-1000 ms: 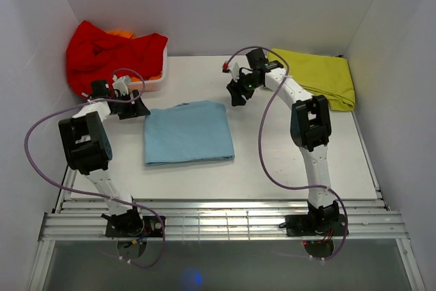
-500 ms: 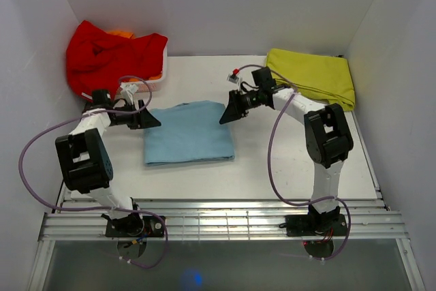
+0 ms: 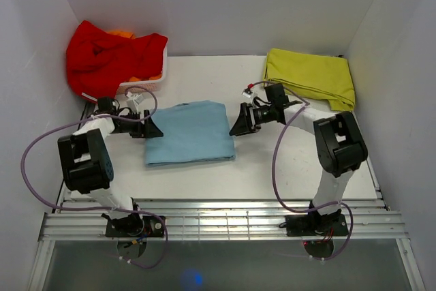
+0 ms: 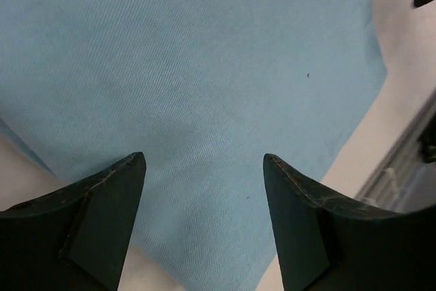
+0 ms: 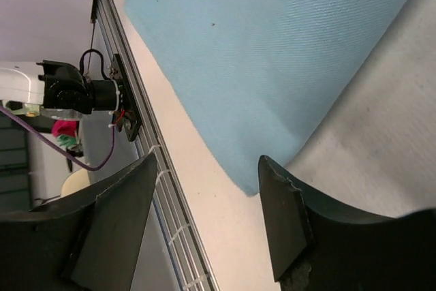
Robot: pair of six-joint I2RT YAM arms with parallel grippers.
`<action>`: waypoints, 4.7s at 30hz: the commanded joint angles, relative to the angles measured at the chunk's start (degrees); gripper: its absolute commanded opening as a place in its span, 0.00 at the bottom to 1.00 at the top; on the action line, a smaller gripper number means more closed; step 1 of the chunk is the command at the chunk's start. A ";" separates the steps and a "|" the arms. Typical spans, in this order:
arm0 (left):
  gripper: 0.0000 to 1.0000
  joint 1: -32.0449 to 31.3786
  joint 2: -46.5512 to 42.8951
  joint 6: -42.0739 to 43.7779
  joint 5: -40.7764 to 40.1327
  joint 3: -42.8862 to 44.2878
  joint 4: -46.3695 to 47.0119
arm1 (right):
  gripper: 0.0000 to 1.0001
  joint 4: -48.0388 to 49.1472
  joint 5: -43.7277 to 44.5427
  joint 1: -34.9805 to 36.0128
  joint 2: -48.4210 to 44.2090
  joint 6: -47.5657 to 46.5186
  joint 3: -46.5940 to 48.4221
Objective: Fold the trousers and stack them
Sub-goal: Fold the trousers, then neatly place the folded trousers to the corner
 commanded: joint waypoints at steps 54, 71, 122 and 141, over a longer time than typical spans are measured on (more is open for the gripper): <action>0.73 -48.30 -18.61 41.35 -39.45 -23.09 19.45 | 0.90 17.44 8.04 -17.43 -32.22 23.45 -34.07; 0.00 -46.19 -5.94 25.54 -26.91 -9.13 17.57 | 0.90 34.67 21.75 -10.58 -25.47 34.88 -38.21; 0.00 -38.63 3.38 5.39 -10.54 1.95 19.58 | 0.97 72.11 27.21 7.18 11.36 59.31 -23.10; 0.77 -39.95 -14.96 5.23 -18.54 -6.92 16.07 | 0.08 66.58 25.44 3.32 3.03 43.16 -13.44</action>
